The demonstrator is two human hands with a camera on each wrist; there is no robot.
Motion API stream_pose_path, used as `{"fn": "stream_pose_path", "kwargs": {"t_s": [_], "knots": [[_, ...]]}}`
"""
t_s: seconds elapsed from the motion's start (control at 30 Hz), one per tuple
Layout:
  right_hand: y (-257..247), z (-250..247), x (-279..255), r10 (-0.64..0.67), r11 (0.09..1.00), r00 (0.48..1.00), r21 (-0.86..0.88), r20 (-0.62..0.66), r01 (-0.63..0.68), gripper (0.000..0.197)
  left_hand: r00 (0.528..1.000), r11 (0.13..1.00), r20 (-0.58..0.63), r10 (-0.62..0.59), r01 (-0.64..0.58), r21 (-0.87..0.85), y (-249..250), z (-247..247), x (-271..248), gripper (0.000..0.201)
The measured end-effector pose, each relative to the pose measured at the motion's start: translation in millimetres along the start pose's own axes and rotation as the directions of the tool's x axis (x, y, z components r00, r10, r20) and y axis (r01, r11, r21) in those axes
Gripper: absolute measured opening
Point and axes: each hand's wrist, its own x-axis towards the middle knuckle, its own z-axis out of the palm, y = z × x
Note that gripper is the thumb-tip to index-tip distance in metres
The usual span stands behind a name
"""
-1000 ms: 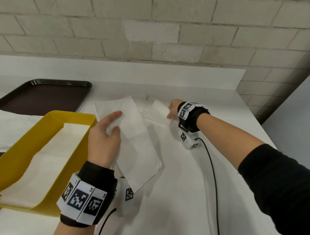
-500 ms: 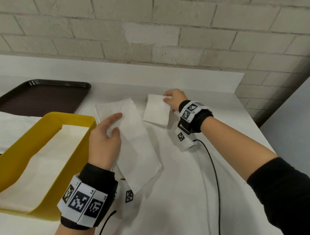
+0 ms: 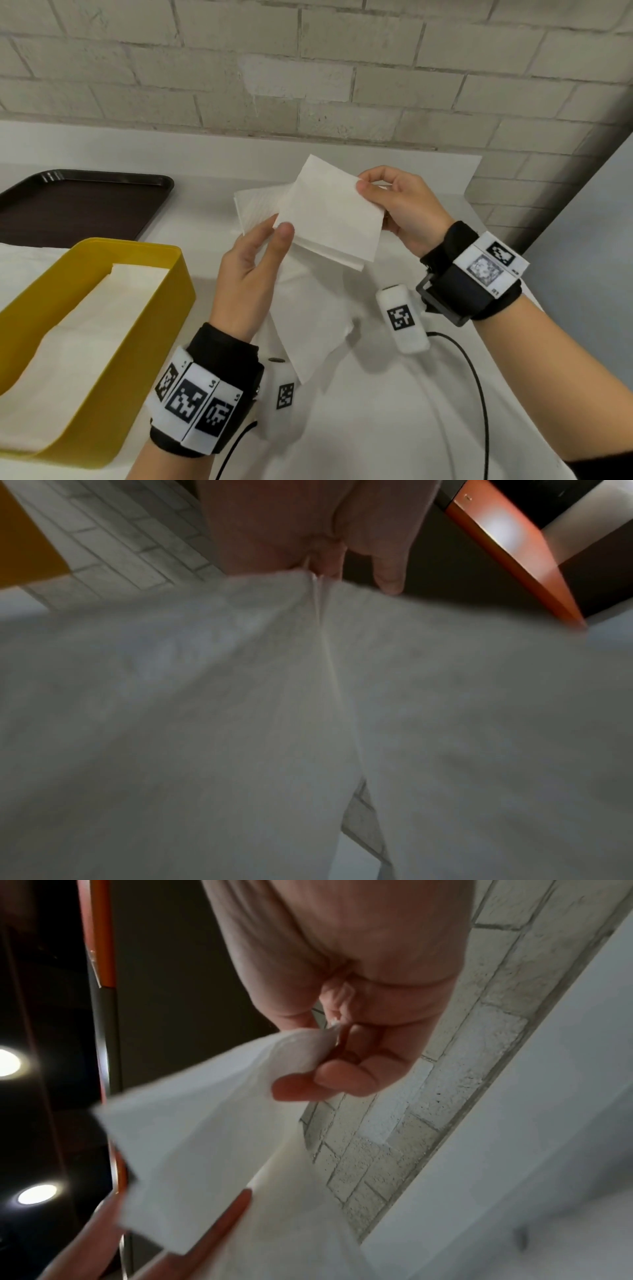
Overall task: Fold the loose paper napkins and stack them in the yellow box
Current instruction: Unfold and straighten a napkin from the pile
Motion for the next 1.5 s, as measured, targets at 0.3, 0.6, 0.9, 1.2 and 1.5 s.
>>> {"fn": "stream_pose_path", "kwargs": {"t_s": [0.3,0.6,0.9,1.2,1.5], "knots": [[16,7,-9,0.136,0.976,0.991,0.174,-0.012,-0.132,0.014,1.000,0.992,0.019,-0.019,0.022,-0.126,5,8,-5,0.026],[14,15,-10,0.193,0.945,0.981,0.272,-0.010,-0.183,0.018,0.998,0.999,0.041,-0.047,0.047,-0.006,10,3,-9,0.042],[11,27,-21,-0.017,1.000,0.999,-0.003,-0.028,0.017,0.013,0.996,0.998,-0.085,-0.027,0.032,0.059,5,2,-6,0.015],[23,38,-45,-0.401,0.517,0.826,-0.647,0.395,0.560,0.067,0.990,0.998,-0.127,-0.060,0.055,-0.036,6,0,-3,0.028],[28,29,-40,-0.641,0.583,0.747,-0.522,0.175,0.622,0.023,0.995,0.998,-0.102,0.008,-0.014,-0.059,5,-7,-3,0.022]]}}
